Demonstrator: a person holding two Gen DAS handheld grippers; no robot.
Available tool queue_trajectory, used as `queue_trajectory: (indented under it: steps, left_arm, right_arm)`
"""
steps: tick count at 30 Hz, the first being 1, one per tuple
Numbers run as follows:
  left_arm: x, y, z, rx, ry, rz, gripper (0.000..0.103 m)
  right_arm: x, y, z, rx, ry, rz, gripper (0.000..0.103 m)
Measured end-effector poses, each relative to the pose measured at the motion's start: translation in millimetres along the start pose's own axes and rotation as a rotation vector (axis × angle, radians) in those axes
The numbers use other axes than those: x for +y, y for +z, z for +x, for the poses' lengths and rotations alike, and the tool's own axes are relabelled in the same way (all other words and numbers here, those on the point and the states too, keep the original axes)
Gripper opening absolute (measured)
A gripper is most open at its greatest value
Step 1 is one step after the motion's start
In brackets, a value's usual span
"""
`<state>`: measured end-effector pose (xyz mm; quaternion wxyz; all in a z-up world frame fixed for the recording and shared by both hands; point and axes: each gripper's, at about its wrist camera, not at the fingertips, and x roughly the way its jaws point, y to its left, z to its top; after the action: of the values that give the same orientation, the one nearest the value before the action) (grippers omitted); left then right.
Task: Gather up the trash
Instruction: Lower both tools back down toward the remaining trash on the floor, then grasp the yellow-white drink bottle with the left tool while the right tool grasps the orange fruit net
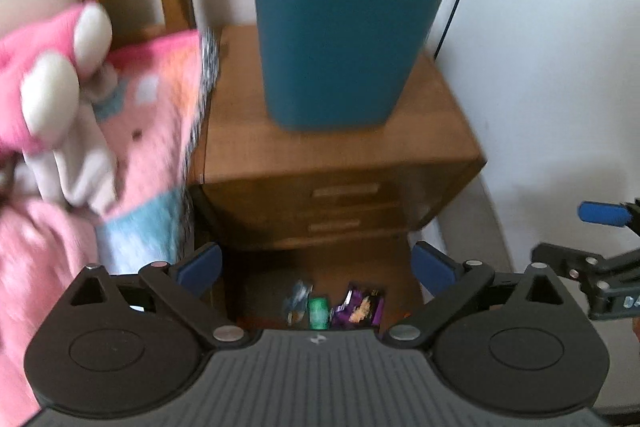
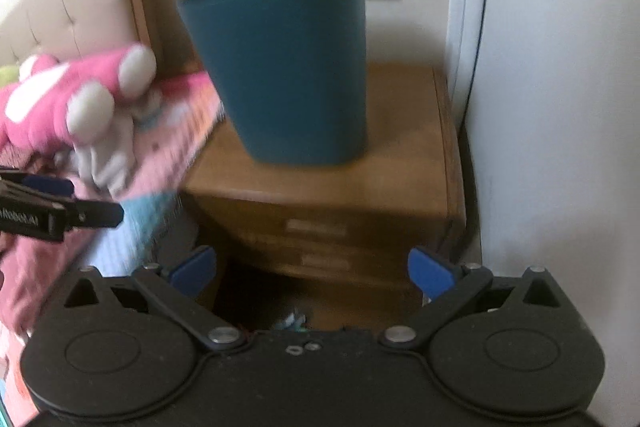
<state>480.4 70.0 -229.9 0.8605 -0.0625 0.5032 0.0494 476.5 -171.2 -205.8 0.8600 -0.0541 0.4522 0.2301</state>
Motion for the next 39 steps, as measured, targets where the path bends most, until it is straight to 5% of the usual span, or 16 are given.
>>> queue_trajectory:
  steps: [9, 23, 30, 39]
  left_arm:
    - [8.7, -88.7, 123.6, 0.173, 0.025, -0.115, 0.102]
    - [25.2, -228.4, 341.0, 0.394, 0.161, -0.165, 0.102]
    - [46.5, -283.6, 431.6, 0.507, 0.26, -0.259, 0.101]
    - [70.8, -330.4, 506.7, 0.603, 0.269, -0.35, 0.101]
  right_arm:
    - [-23.7, -106.4, 76.6, 0.15, -0.033, 0.002, 0.103]
    - [-55.5, -260.9, 273.6, 0.389, -0.043, -0.104, 0.101]
    - [-75.1, -314.6, 357.1, 0.437, -0.075, -0.216, 0.1]
    - [-97.7, -356.8, 438.4, 0.487, -0.114, -0.312, 0.099]
